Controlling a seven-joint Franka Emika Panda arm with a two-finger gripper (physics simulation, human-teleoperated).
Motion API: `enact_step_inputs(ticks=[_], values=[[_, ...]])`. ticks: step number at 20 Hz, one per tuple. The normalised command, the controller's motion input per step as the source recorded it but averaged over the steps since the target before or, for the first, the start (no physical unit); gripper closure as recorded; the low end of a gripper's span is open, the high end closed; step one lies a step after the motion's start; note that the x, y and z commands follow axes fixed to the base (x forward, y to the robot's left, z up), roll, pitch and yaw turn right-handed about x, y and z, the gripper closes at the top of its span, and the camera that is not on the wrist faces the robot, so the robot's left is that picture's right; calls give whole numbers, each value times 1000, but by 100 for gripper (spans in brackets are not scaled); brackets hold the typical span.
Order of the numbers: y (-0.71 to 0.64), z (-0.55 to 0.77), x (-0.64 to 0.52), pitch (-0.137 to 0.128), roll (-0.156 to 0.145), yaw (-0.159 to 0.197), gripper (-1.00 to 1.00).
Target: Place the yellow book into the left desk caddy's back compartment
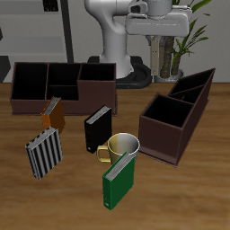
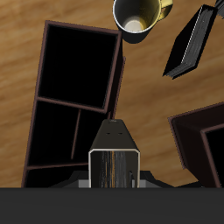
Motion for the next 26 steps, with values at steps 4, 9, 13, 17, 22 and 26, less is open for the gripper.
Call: enact_step_inputs(ticks=[4, 9, 13, 17, 22, 26], values=[[371, -26, 45, 3, -10, -9, 100], [310, 13, 132, 2, -20, -34, 100], [239, 108, 146, -6, 14, -26, 100], [170, 59, 127, -3, 12, -14, 100], [232, 68, 51, 0, 13, -2, 100], [124, 66, 91, -5, 6, -17, 100]])
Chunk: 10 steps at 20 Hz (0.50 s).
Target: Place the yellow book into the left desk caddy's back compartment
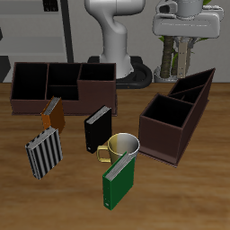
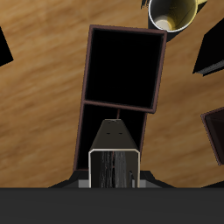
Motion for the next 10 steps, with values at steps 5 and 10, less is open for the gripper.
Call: enact_step_inputs(ticks=[5, 10], values=[[129, 9, 133, 4, 1, -13, 100], [9, -20, 114, 3, -11, -22, 100]])
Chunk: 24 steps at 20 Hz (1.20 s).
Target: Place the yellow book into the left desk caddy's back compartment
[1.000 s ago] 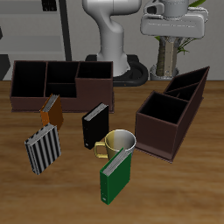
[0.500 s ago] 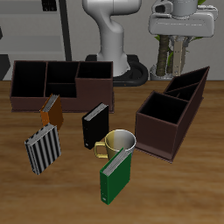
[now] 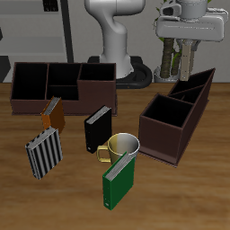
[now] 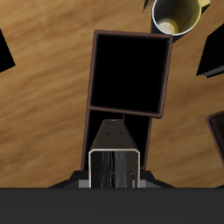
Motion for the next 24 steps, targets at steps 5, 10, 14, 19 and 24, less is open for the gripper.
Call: enact_step_inputs(ticks=[5, 10, 14, 19, 24], values=[[-32, 33, 45, -6, 2, -28, 100], [15, -80, 24, 7, 7, -25, 100], [61, -106, 42, 14, 16, -3, 100], [22, -94, 37, 11, 0, -7, 100], [48, -88, 47, 16, 9, -12, 100]])
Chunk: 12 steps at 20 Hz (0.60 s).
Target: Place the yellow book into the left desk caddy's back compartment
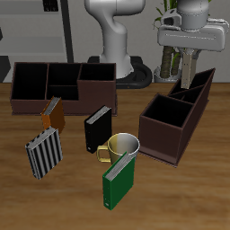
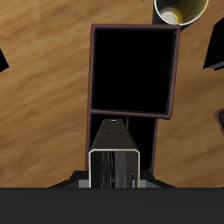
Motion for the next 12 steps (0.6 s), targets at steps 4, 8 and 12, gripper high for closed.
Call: enact_step_inputs(ticks=[4, 8, 12], values=[[45, -37, 31, 3, 1, -9, 100], [1, -122, -4, 8, 3, 3, 100], [-24, -125, 63, 17, 1, -7, 100]])
